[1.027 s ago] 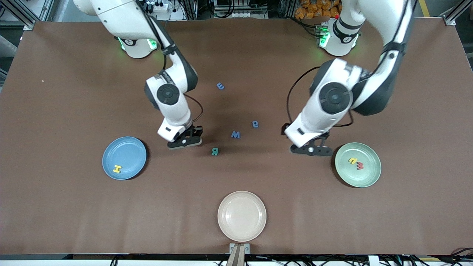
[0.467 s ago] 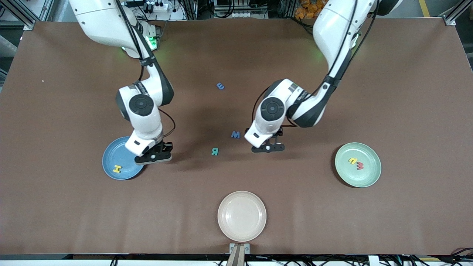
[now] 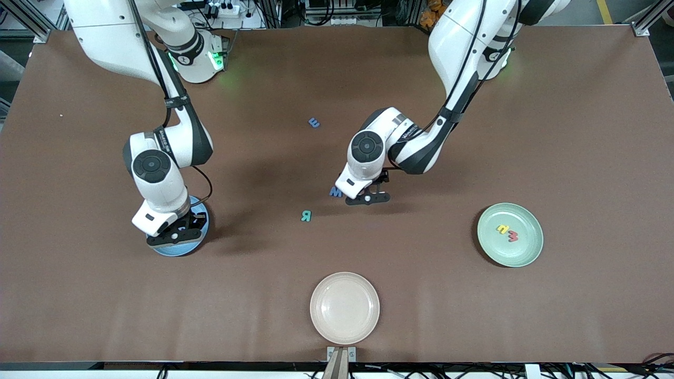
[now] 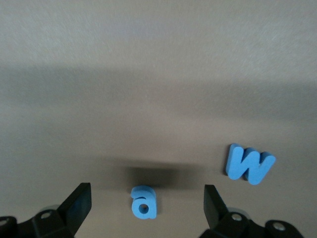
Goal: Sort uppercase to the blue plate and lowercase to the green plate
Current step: 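Carry the Q to the blue plate while the left gripper reaches the blue a, then lower the Q onto the blue plate and open the right gripper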
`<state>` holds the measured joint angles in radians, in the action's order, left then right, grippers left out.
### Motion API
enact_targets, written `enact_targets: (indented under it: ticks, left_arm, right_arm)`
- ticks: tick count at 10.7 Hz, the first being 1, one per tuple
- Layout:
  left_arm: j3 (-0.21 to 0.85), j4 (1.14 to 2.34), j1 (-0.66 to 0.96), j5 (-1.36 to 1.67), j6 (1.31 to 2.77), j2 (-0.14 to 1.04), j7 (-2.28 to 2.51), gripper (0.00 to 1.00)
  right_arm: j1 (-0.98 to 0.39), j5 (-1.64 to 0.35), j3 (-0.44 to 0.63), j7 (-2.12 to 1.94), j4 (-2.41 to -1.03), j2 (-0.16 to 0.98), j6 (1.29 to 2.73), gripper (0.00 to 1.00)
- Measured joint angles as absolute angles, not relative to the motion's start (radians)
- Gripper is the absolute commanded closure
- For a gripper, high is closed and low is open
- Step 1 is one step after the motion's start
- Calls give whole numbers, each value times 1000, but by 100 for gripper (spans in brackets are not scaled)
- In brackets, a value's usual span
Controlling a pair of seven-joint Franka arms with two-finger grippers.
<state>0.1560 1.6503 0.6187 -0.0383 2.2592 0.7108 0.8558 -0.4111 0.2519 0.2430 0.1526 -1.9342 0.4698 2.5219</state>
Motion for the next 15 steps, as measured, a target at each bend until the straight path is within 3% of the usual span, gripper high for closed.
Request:
enact_targets:
  ticks: [1,7,9,11,15]
  left_arm:
    - [156,1671,619,-38,2283,711,865,0]
    - [181,1707,632,-69,2307,707,945,0]
    - [189,1713,632,-70,2308,697,948,7]
    - [189,1730,630,-70,2308,668,948,14]
    - [189,1793,628,-70,2327,605,948,16]
  right_arm:
    - [-409,252,243,152,-1936,470,2513,1]
    - [-388,214,225,152,-1956,467,2453,0]
    - [-388,127,220,151,-1938,456,2406,0]
    - [-388,79,204,150,-1866,442,2273,0]
    - [-388,25,168,150,-1693,425,2028,0]
